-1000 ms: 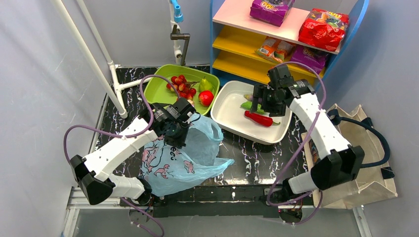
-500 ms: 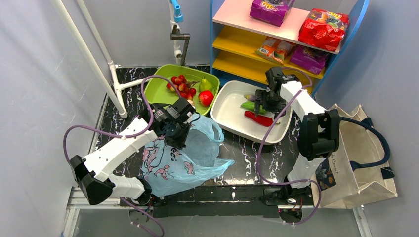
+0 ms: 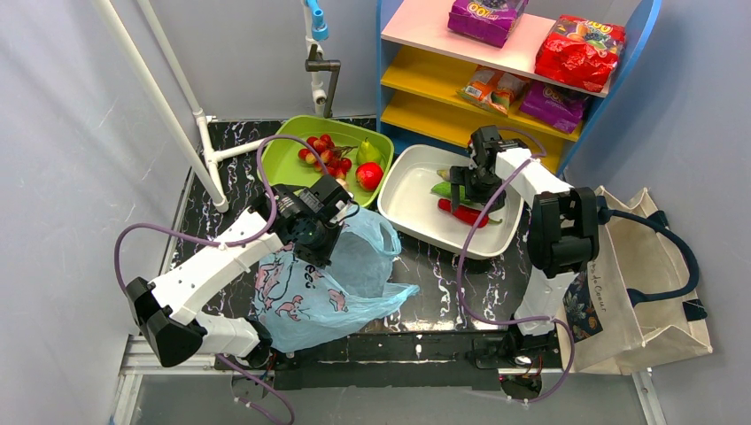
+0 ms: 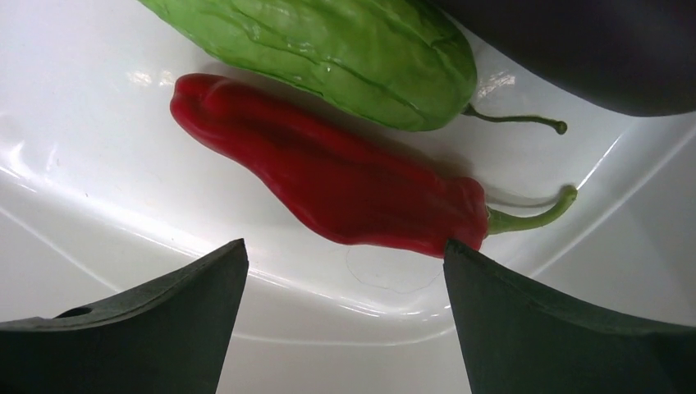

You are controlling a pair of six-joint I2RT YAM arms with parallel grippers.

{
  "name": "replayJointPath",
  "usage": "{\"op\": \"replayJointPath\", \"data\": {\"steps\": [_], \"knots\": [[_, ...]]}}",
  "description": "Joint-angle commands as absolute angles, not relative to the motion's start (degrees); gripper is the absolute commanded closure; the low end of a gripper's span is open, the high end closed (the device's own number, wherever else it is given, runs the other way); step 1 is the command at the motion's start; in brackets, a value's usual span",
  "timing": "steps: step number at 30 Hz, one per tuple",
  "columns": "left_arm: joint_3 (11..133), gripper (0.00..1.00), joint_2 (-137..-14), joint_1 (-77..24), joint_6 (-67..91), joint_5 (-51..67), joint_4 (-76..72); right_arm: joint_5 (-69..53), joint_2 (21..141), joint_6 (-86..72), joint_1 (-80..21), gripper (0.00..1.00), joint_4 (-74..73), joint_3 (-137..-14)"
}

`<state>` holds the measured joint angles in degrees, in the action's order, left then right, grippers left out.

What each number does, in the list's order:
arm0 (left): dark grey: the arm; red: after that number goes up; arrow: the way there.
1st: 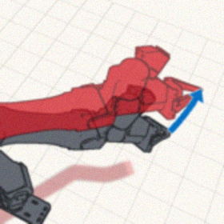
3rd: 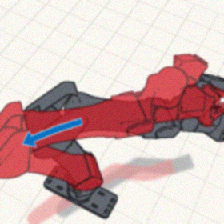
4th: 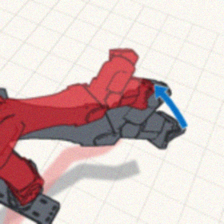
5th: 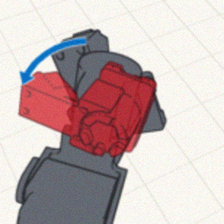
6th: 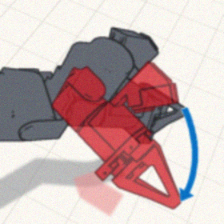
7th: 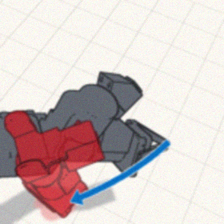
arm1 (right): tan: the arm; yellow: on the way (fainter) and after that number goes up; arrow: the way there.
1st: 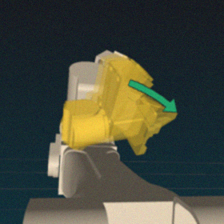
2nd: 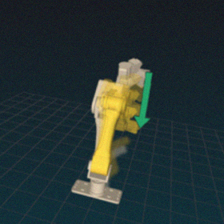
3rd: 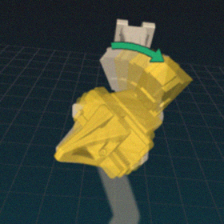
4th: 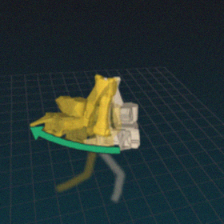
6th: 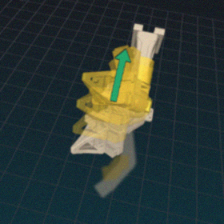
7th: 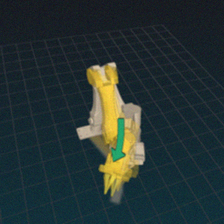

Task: Place the food into the grocery bag and tie it

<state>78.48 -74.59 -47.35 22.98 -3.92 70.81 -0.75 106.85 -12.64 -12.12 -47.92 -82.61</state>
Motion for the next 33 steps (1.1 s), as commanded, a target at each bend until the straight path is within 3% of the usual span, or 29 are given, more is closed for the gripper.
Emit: {"op": "replayJointPath", "data": {"steps": [1, 14, 22, 33], "knots": [[80.0, 1.0, -74.4, -47.1, 21.7, -4.4, 72.6, -8.7, 106.1, -12.3, -12.0, 0.04, -44.7, -80.0], [80.5, 1.0, -75.4, -47.2, 22.3, -3.1, 71.2, -32.8, 99.4, -12.2, -18.4, 0.04, -49.4, -81.6], [81.1, 1.0, -76.2, -47.1, 22.8, -2.0, 70.5, -14.2, 96.7, -10.9, -19.6, 0.03, -50.9, -84.6], [78.3, 1.0, -73.5, -47.2, 24.7, -2.1, 70.5, 7.9, 103.4, -11.0, -19.6, 0.03, -53.8, -87.1]]}}
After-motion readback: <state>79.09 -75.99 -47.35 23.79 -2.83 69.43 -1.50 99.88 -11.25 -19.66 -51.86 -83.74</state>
